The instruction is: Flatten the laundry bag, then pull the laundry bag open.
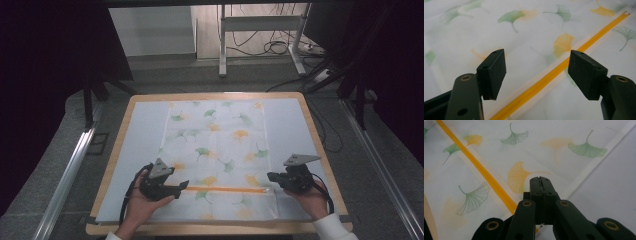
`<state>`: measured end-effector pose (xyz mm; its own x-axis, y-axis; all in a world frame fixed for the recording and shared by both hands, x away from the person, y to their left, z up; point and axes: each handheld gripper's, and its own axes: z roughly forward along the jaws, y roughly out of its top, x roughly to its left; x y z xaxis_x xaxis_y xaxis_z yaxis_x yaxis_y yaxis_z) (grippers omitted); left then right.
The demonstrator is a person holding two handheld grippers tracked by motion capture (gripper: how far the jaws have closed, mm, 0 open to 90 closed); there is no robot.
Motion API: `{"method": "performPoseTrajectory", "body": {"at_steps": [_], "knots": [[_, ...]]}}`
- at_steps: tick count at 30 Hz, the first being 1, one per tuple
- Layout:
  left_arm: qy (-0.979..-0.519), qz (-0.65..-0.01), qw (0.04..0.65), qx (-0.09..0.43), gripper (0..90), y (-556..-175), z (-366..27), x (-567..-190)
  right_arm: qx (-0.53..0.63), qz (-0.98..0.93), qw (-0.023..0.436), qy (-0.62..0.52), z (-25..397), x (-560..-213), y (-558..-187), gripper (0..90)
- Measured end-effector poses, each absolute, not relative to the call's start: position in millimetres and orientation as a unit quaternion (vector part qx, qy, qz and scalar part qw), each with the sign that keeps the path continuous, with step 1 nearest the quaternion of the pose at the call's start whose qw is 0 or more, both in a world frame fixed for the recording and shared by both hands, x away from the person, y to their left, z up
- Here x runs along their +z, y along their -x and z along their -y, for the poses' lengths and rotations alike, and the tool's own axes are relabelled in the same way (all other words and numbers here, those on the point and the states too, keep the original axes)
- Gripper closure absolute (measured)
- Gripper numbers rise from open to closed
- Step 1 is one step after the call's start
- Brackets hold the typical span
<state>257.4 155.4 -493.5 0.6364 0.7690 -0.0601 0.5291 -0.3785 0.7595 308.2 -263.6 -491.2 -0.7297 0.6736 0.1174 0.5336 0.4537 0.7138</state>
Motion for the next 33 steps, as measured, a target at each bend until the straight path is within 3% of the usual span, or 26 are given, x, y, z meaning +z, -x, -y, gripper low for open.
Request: {"method": "performPoseTrajectory", "body": {"at_steps": [9,33], "knots": [[-0.830,-0.362,0.402,0.138,30.5,-278.7,-118.5,-479.8,0.378,-0.846,0.093,-0.365,271.1,-497.8,-286.3,88.8],[-0.854,-0.315,0.400,0.111,31.7,-277.7,-70.8,-482.5,0.374,-0.848,0.096,-0.363,272.5,-499.2,-266.8,88.8]]}}
